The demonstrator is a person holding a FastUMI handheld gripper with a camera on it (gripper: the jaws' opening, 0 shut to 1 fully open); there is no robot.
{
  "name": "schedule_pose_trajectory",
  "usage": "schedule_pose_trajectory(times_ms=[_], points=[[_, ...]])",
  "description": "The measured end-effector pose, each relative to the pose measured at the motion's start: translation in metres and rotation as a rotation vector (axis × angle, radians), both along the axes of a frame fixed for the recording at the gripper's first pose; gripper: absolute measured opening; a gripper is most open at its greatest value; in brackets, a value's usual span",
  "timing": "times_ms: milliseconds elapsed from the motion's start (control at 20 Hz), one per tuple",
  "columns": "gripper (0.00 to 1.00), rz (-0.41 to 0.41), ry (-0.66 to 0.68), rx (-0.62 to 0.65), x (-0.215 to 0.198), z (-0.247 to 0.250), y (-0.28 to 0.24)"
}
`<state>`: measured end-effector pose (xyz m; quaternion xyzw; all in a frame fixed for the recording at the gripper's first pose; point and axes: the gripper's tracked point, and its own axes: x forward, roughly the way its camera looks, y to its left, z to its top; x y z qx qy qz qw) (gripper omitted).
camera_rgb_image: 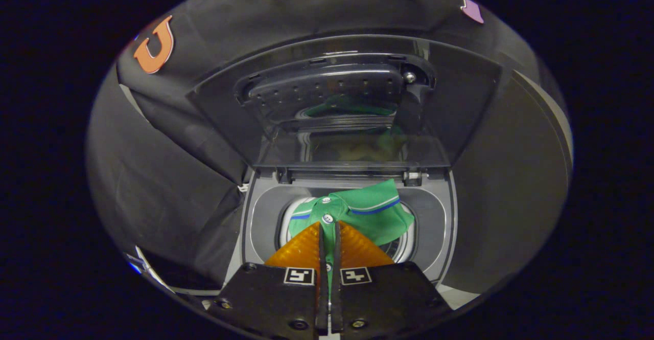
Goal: Put the clothes into the washing machine and then close the washing machine lid.
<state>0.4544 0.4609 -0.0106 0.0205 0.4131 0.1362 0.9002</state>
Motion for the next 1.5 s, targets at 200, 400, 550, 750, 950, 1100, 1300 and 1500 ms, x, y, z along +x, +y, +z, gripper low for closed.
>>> schedule_pose_trajectory(times_ms=[200,400,550,750,950,1100,1300,1500], points=[[0.06,-0.013,0.006,-0.005,-0.002,-0.003,0.001],[0.09,-0.029,0.03,0.003,-0.004,-0.006,0.003],[0.15,-0.028,0.042,0.033,-0.008,-0.007,0.008],[0.64,-0.04,-0.04,-0.038,0.002,0.001,-0.005],[0.81,-0.054,-0.036,-0.044,-0.007,0.0,-0.004],[0.81,-0.057,-0.027,-0.053,-0.012,-0.006,-0.007],[0.81,-0.053,-0.049,-0.035,-0.016,-0.002,-0.005],[0.82,-0.05,-0.116,-0.055,-0.017,0.013,-0.012]])
